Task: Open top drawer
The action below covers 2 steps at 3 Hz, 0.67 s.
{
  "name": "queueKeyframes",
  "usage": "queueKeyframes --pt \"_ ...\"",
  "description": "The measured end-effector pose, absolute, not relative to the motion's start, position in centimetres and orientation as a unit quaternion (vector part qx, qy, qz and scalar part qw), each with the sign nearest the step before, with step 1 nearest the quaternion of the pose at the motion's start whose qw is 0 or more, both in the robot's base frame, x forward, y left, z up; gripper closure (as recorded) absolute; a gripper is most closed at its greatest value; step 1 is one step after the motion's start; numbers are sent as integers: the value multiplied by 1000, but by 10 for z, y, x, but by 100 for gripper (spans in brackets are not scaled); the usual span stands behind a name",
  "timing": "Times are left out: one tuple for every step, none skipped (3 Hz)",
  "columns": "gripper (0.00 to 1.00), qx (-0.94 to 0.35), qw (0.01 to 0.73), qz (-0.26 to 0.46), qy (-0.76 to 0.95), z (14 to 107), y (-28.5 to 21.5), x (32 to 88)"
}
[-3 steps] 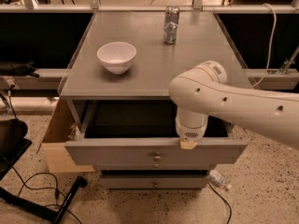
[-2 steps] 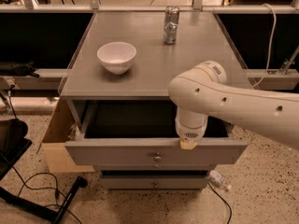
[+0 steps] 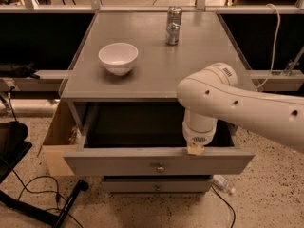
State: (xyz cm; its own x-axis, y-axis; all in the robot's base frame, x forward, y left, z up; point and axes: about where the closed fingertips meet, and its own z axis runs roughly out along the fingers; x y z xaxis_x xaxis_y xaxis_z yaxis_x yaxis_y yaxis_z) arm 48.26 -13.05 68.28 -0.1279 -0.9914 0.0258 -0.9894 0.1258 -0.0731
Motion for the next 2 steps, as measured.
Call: queueKeyframes --pt "73 -660 14 -36 750 683 -130 483" --pt "50 -660 14 -36 750 683 -130 483"
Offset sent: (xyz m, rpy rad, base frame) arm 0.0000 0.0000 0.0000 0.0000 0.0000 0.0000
